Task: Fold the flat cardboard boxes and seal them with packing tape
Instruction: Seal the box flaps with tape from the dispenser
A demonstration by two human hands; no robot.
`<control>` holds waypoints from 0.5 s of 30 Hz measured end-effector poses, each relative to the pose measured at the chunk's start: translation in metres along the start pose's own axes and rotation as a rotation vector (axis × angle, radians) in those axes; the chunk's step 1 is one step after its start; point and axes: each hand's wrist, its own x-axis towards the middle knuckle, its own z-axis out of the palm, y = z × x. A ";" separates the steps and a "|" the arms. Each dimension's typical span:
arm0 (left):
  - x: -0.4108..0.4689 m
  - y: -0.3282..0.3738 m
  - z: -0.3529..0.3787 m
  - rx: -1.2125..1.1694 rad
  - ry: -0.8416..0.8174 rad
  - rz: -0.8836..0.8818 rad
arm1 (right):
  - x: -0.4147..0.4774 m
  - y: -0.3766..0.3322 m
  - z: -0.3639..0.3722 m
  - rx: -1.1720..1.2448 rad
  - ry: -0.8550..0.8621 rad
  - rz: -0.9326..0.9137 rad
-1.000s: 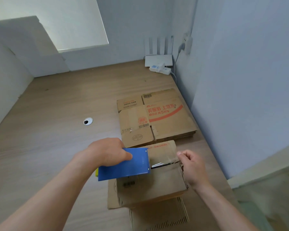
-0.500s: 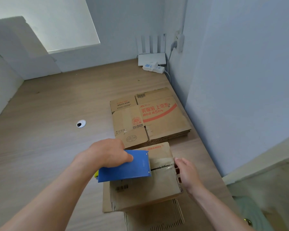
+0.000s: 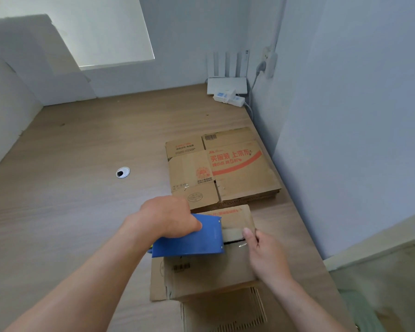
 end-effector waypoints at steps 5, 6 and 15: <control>-0.005 -0.007 -0.003 -0.058 -0.019 0.011 | 0.001 -0.002 -0.004 -0.041 -0.039 0.016; -0.006 -0.010 -0.004 -0.084 -0.031 0.016 | 0.001 -0.002 -0.004 -0.050 -0.030 0.016; -0.038 -0.091 0.002 -0.297 -0.061 -0.021 | 0.002 0.005 -0.012 -0.050 -0.025 0.016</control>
